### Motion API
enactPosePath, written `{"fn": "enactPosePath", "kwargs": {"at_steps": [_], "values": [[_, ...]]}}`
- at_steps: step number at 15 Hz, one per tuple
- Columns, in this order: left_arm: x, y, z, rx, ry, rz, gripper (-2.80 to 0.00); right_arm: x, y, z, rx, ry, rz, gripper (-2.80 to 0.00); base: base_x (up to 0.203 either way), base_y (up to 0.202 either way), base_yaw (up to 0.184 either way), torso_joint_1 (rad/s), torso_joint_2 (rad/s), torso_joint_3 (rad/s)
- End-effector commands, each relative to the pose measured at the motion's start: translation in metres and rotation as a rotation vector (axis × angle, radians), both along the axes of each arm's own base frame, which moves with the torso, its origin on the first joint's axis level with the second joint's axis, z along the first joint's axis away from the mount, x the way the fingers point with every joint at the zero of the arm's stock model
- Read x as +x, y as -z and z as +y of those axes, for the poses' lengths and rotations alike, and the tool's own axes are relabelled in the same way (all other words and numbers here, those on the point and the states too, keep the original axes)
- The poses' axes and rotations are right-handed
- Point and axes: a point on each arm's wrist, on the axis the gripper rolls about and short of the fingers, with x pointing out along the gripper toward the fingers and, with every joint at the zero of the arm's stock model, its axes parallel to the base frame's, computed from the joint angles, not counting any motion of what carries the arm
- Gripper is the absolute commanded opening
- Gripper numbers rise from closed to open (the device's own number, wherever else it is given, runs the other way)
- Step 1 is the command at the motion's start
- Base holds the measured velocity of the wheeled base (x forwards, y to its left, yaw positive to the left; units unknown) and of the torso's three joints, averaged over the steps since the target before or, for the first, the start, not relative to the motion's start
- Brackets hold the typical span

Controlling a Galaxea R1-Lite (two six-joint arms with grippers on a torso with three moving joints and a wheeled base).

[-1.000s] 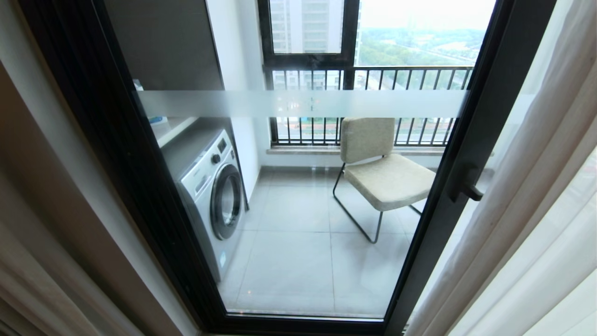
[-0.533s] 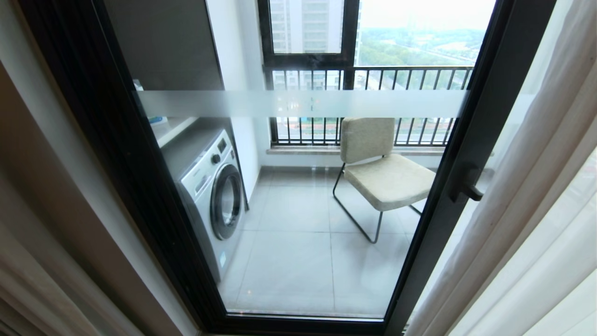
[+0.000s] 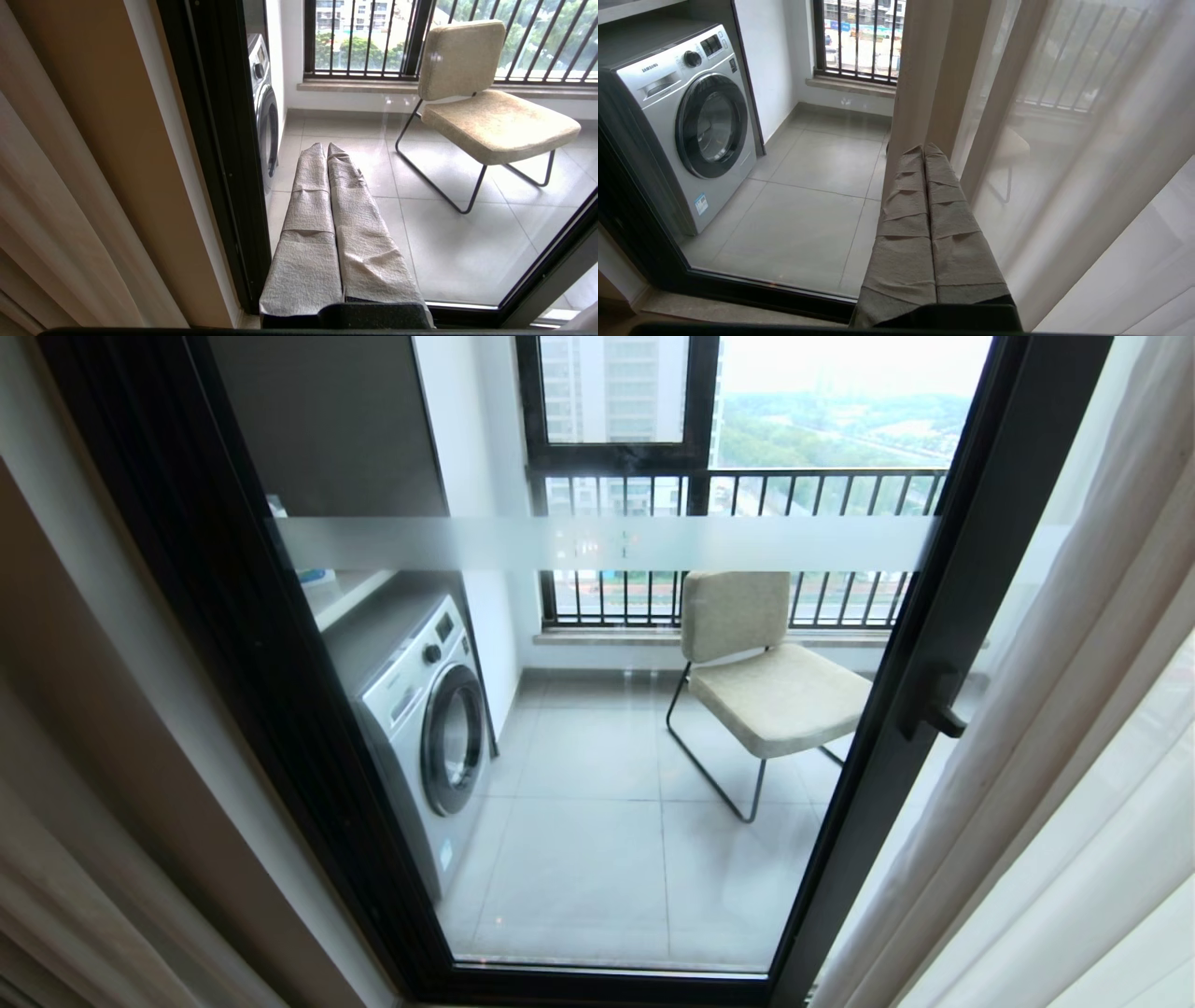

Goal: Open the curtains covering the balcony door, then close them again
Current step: Pull the inner curtains open on both sides

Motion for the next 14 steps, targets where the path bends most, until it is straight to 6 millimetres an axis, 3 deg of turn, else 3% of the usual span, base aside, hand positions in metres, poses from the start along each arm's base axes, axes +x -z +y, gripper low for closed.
{"fn": "enactPosePath", "kwargs": {"at_steps": [1,3,7,12,13,14], "values": [[0.000,0.000,0.000,-0.001,-0.001,0.000,-2.80,0.016,-0.024,0.000,-0.011,-0.010,0.048,-2.80,0.000,0.000,0.000,0.000,0.00,0.000],[0.000,0.000,0.000,-0.001,-0.001,-0.001,-2.80,0.026,-0.042,0.001,-0.021,-0.050,0.043,-2.80,0.000,0.000,0.000,0.000,0.00,0.000],[0.000,0.000,0.000,-0.001,-0.001,0.000,-2.80,0.041,-0.056,0.002,-0.038,-0.104,0.040,-2.80,0.000,0.000,0.000,0.000,0.00,0.000],[0.000,0.000,0.000,-0.001,-0.001,0.000,-2.80,0.078,-0.073,0.003,-0.035,-0.111,0.061,-2.80,0.000,0.000,0.000,0.000,0.00,0.000],[0.000,0.000,0.000,-0.001,-0.001,-0.002,-2.80,0.085,-0.076,0.003,-0.035,-0.111,0.059,0.00,0.000,0.000,0.000,0.000,0.00,0.000],[0.000,0.000,0.000,-0.001,-0.001,-0.002,-2.80,0.092,-0.080,0.003,-0.033,-0.111,0.060,0.00,0.000,0.000,0.000,0.000,0.00,0.000]]}}
